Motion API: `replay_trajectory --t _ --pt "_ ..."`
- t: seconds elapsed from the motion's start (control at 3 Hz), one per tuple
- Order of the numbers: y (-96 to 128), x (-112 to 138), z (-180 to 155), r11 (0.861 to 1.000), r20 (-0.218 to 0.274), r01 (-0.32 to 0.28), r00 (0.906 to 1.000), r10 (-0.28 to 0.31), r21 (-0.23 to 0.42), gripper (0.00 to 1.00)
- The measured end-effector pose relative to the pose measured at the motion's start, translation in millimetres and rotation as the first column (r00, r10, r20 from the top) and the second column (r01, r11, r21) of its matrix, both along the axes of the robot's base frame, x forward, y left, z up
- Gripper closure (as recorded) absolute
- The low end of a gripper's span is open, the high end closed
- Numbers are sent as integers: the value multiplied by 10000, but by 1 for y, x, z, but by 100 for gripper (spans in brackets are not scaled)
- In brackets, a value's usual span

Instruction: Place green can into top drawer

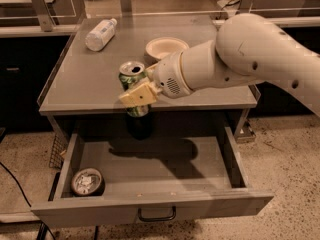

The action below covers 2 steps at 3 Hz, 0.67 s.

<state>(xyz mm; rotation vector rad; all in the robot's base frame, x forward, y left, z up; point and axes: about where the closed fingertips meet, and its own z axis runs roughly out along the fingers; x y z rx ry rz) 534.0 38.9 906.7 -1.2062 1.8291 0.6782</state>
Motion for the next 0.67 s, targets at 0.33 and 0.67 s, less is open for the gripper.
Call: replay_trajectory --t 0.33,0.67 --pt "-2 -27 18 10000 180 65 9998 -65 -36 100" --pt "-10 -51 18 9992 346 395 9986 -392 -64 100"
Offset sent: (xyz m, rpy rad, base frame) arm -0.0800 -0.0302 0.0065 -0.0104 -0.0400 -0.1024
